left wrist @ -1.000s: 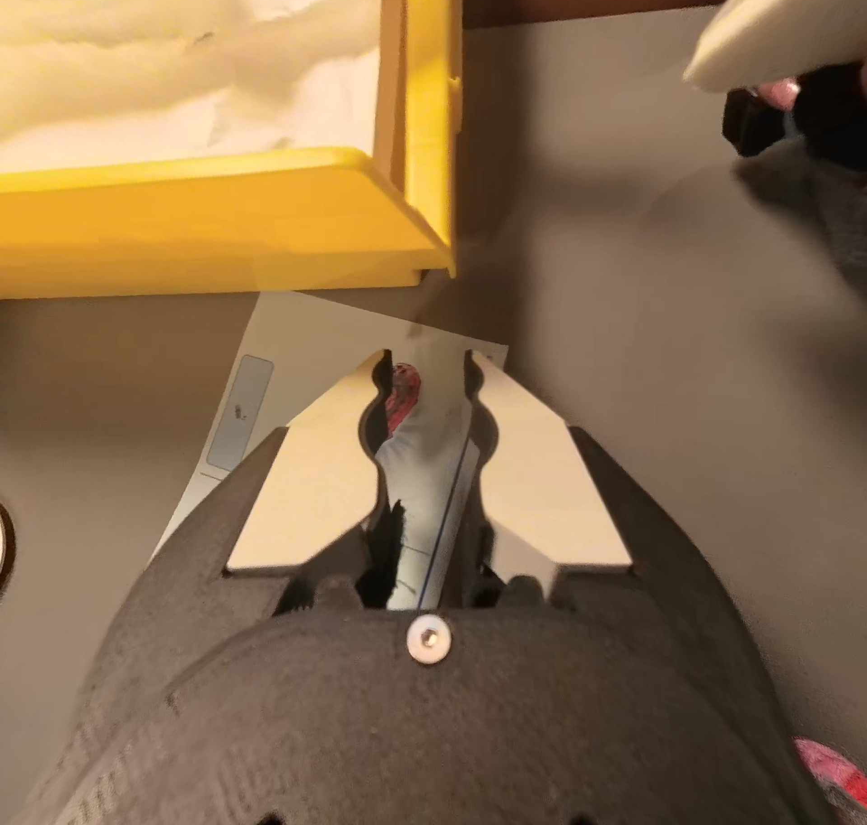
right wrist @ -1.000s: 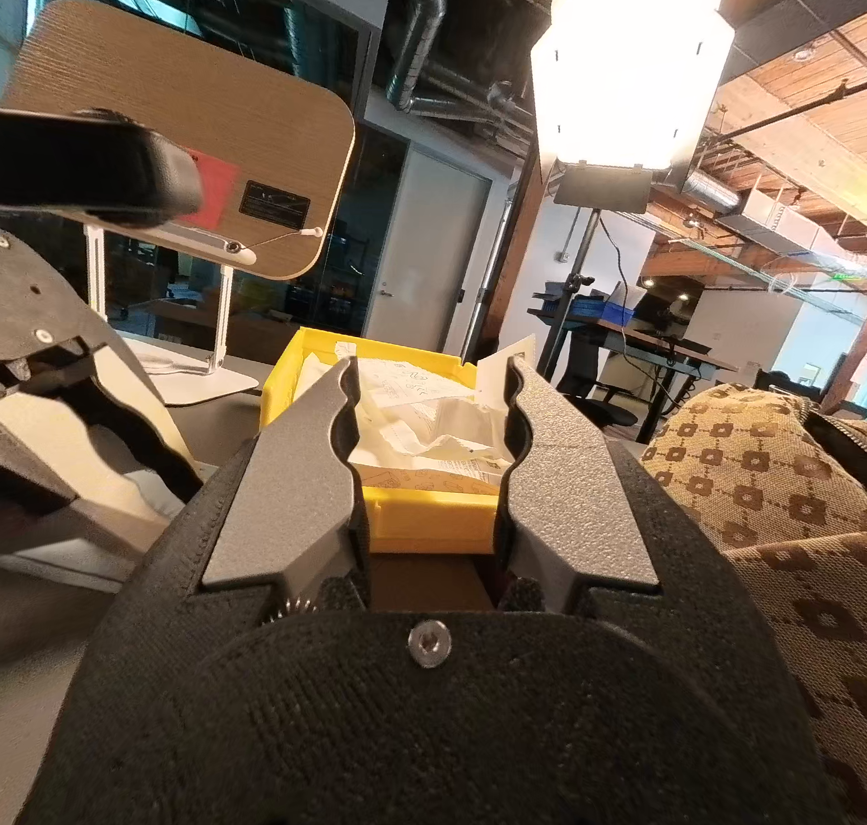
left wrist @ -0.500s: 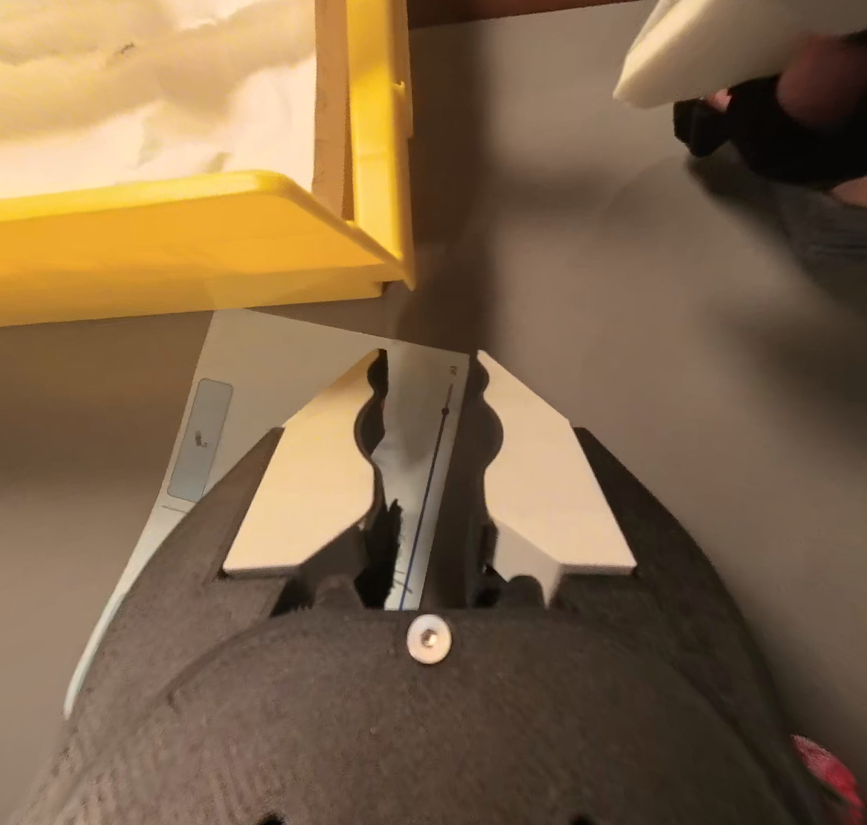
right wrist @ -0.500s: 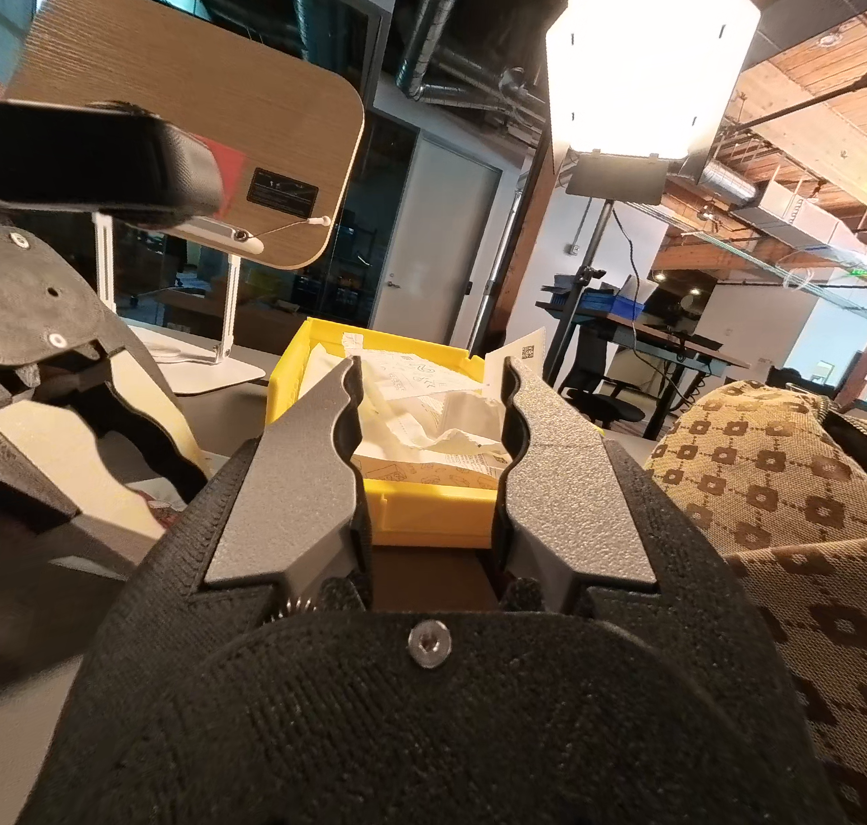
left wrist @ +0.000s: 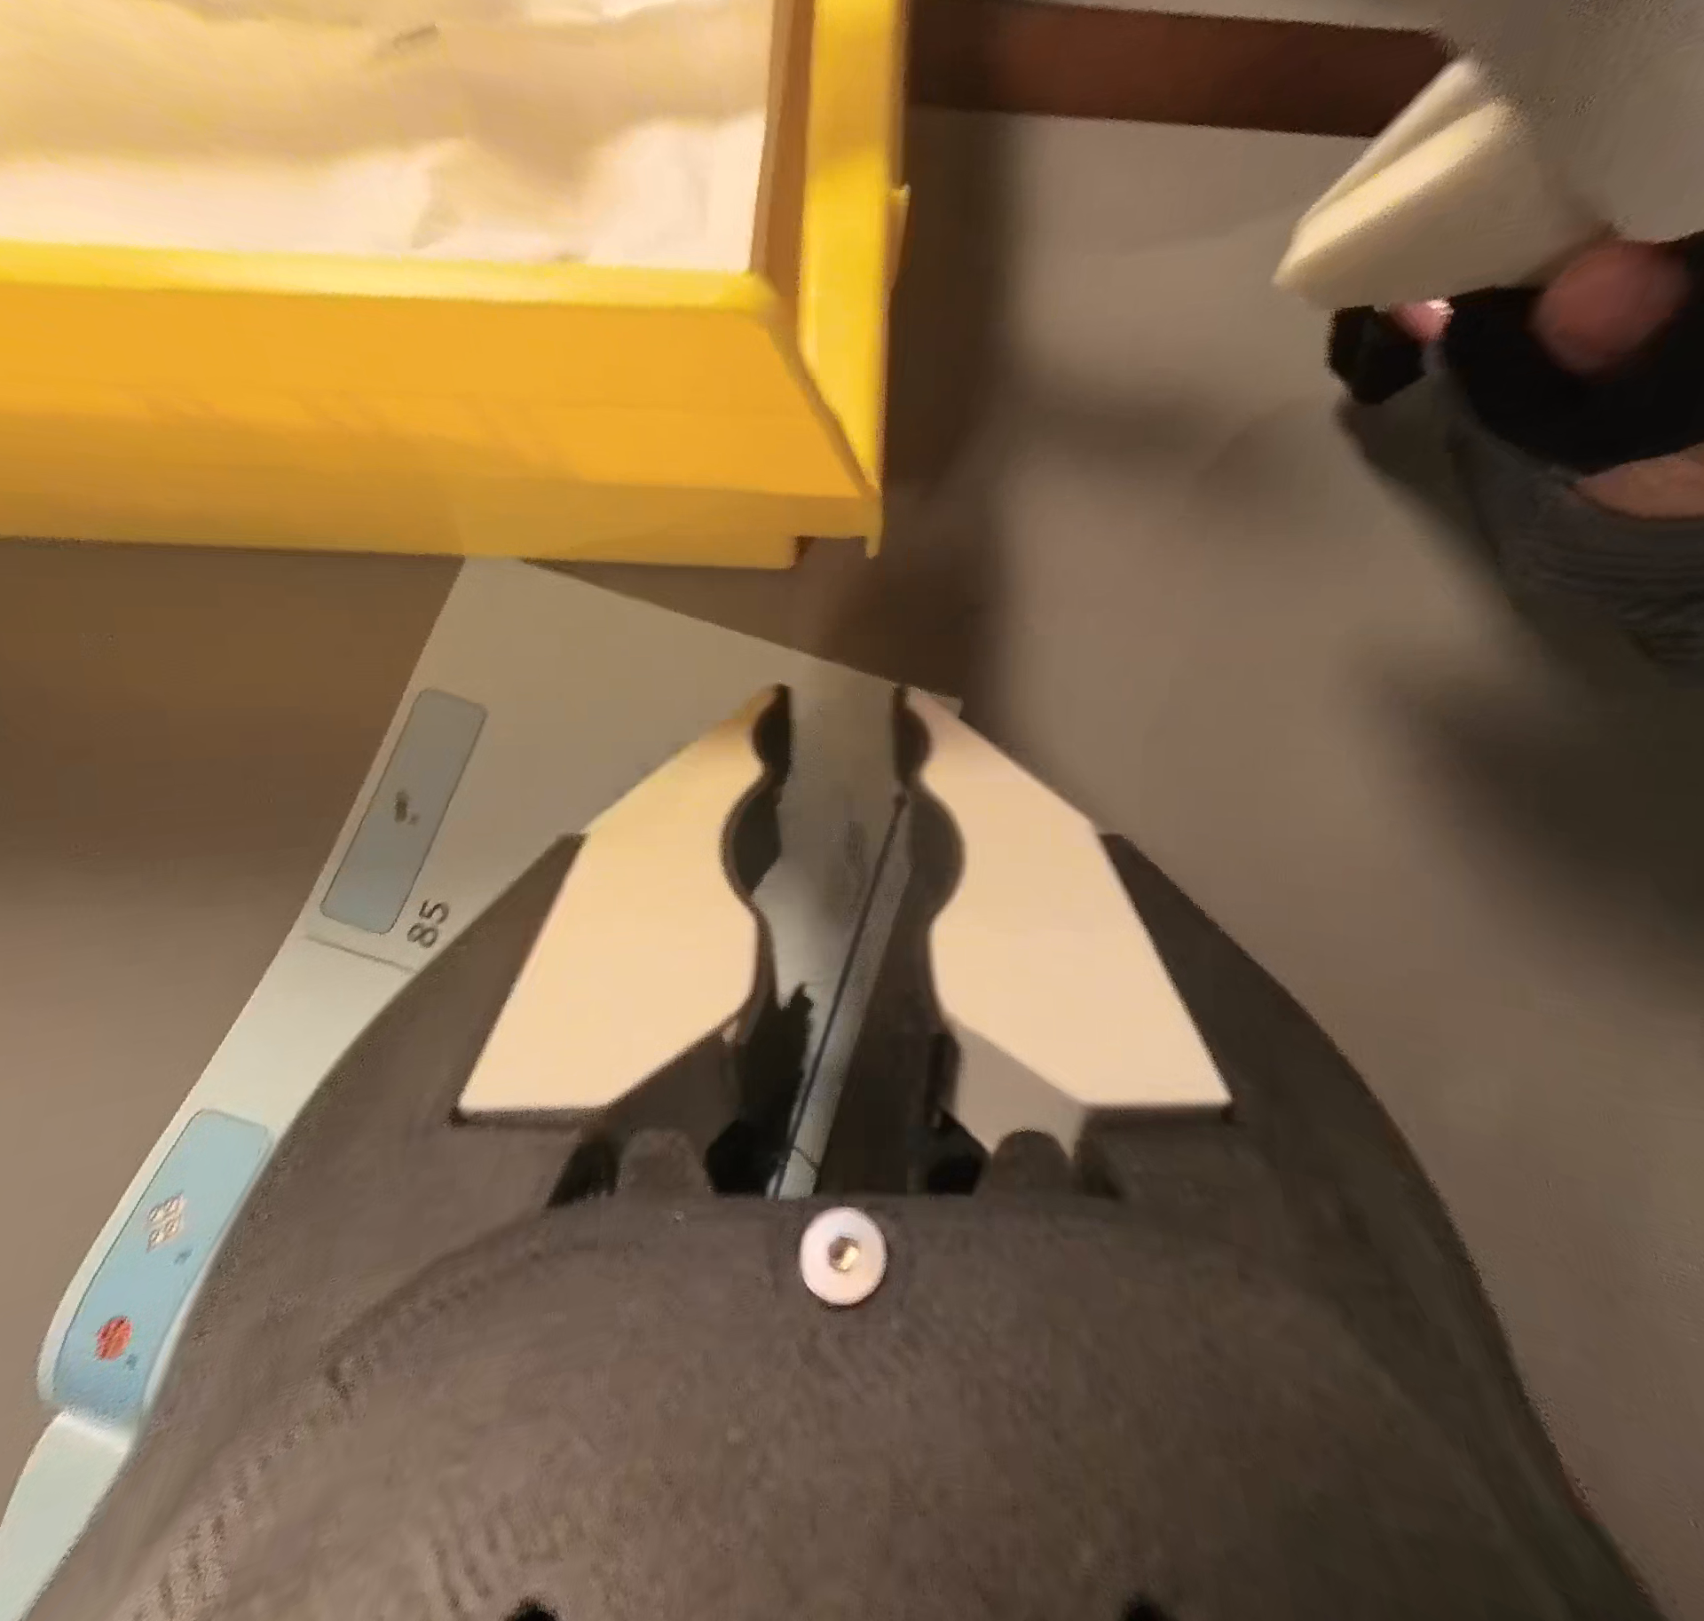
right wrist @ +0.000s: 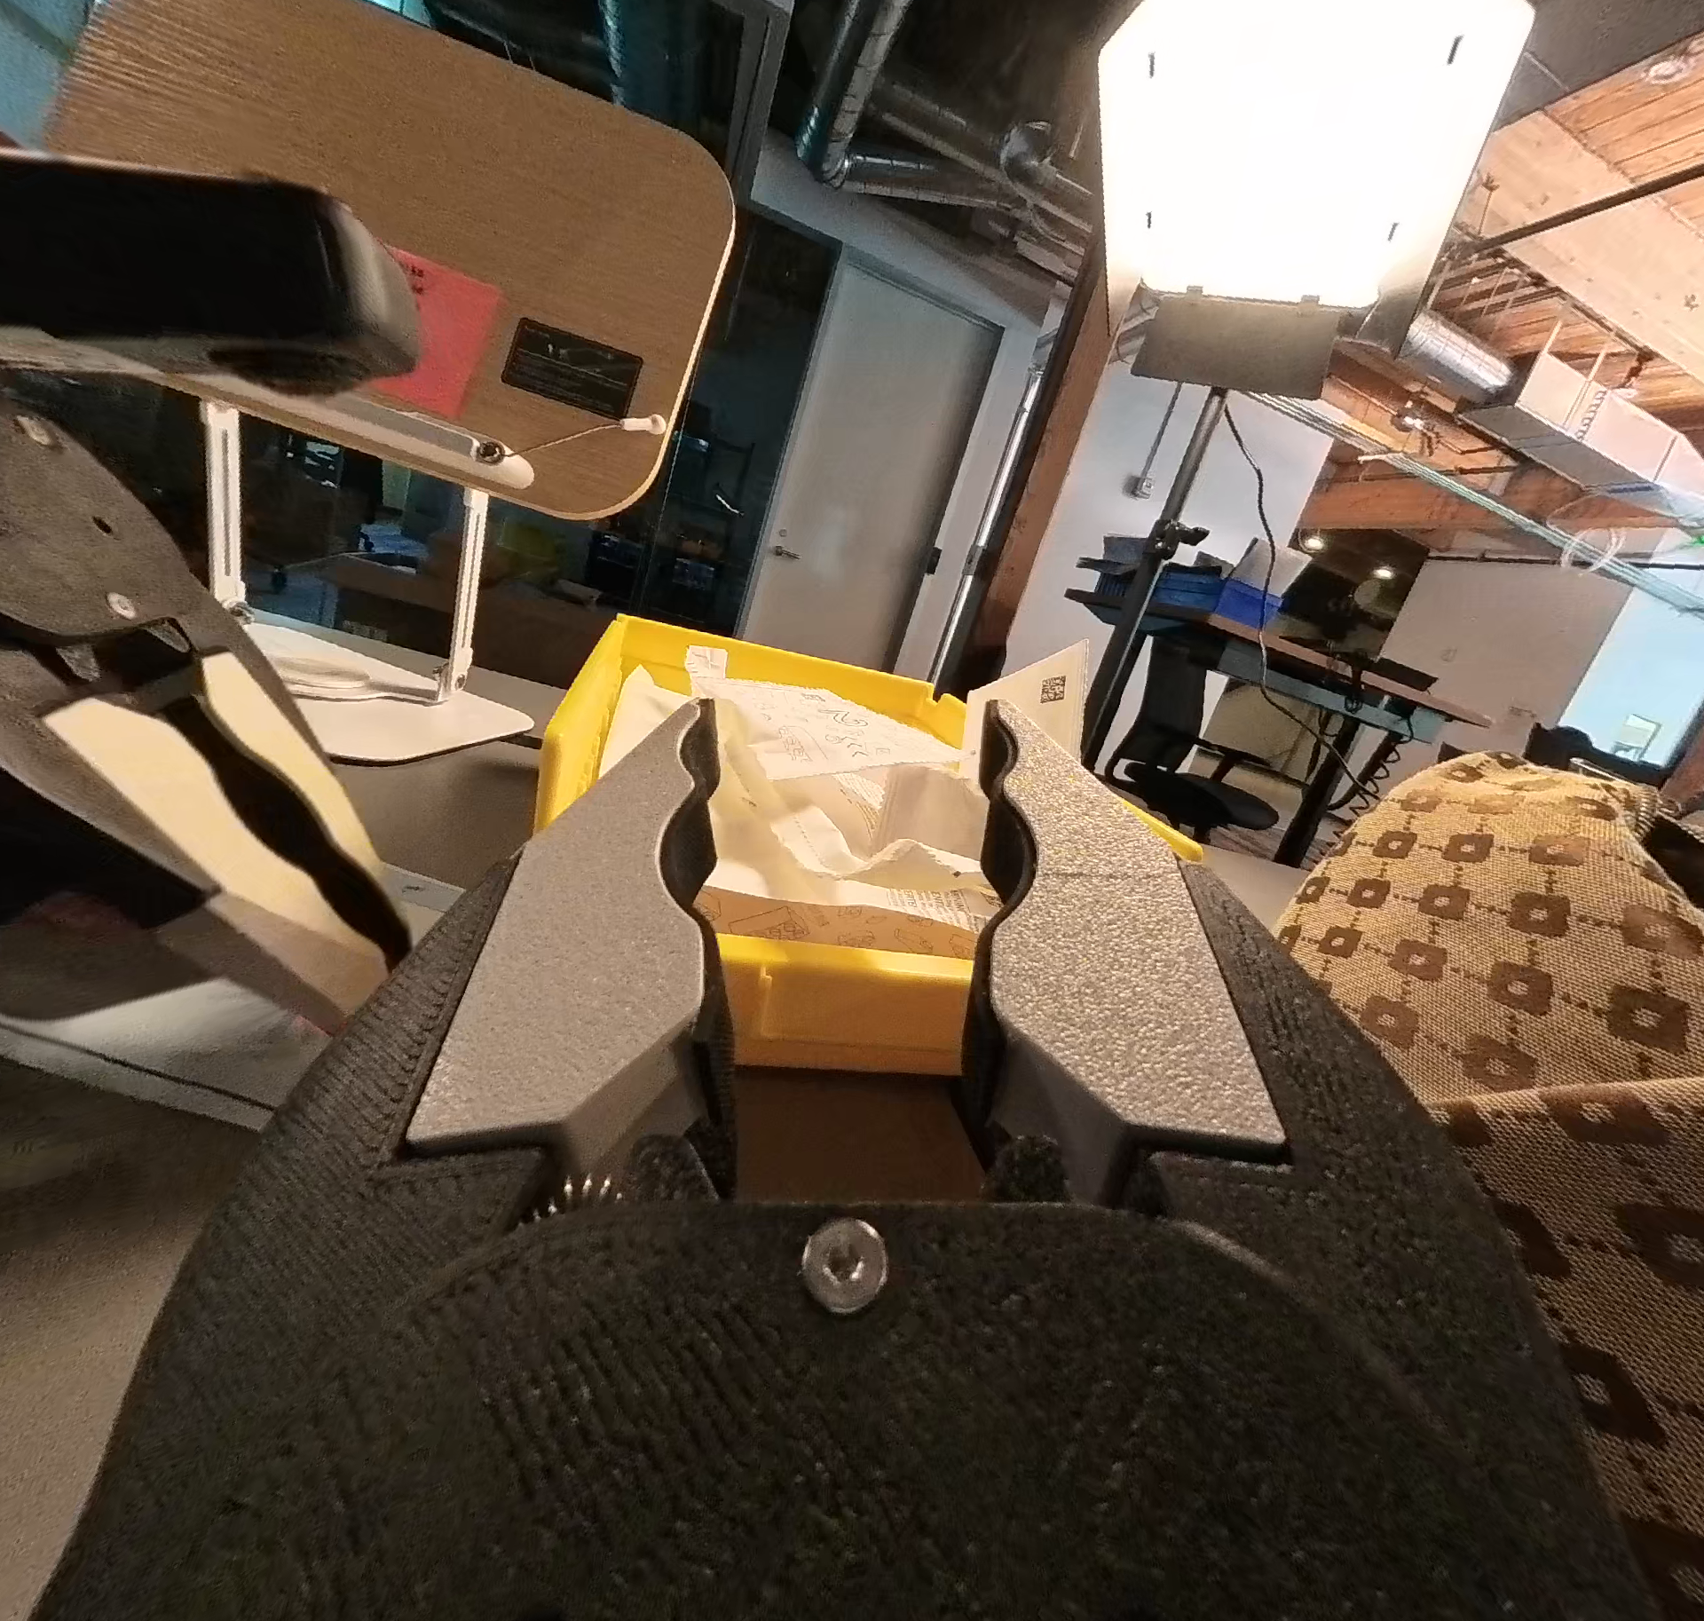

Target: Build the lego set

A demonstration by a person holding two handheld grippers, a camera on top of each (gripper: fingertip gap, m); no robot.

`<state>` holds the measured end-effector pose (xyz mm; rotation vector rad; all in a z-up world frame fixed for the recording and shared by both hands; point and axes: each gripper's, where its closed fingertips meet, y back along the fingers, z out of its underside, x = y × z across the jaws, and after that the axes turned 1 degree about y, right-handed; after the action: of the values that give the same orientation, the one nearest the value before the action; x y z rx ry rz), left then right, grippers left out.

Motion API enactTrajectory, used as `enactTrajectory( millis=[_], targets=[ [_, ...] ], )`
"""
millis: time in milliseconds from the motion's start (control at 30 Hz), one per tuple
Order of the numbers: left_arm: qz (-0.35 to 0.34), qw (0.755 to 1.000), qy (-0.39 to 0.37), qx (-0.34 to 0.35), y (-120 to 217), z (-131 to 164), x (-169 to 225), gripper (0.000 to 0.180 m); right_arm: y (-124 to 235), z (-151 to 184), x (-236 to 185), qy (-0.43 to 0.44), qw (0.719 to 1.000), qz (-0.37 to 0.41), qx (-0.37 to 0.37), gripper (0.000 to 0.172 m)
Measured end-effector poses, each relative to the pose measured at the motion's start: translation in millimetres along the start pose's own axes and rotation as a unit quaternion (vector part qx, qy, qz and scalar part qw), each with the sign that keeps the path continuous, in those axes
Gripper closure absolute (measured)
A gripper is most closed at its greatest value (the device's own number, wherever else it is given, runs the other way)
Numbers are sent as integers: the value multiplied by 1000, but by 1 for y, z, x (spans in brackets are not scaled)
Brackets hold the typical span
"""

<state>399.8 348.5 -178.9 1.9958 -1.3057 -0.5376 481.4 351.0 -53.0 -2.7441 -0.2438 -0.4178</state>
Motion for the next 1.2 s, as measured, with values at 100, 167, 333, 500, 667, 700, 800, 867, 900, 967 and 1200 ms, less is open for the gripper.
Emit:
enactTrajectory(
  millis=[100,167,333,500,667,700,800,867,900,967,1200],
  targets=[
    [23,1000,-20,-5,-2,0,10,139,0,1,-1,0,1000,-2,-1,117],
    [24,999,-37,-13,-6,2,13,138,0,1,-1,0,1000,-2,-2,117],
    [24,998,-51,-35,-13,9,16,159,0,1,-1,-2,1000,-3,-3,117],
    [51,998,-14,-33,-12,10,17,177,-1,2,-2,-1,1000,-6,-4,118],
    [79,996,40,-30,-10,10,15,180,-1,2,-3,-2,1000,-8,-4,118],
    [82,995,54,-26,-9,10,14,180,-1,2,-3,-1,1000,-8,-4,118],
    [63,994,92,-5,-4,6,1,180,-1,2,-3,0,1000,-9,-4,118],
    [51,992,111,17,4,1,-6,180,-1,2,-4,0,1000,-10,-4,118],
    [49,991,121,29,8,-2,-8,180,-1,1,-4,1,1000,-10,-3,118],
    [42,989,133,51,20,-6,-13,180,0,1,-5,4,1000,-12,-2,119],
    [30,971,180,153,77,-15,-32,180,4,-8,-25,46,998,-42,15,126]
  ],
)
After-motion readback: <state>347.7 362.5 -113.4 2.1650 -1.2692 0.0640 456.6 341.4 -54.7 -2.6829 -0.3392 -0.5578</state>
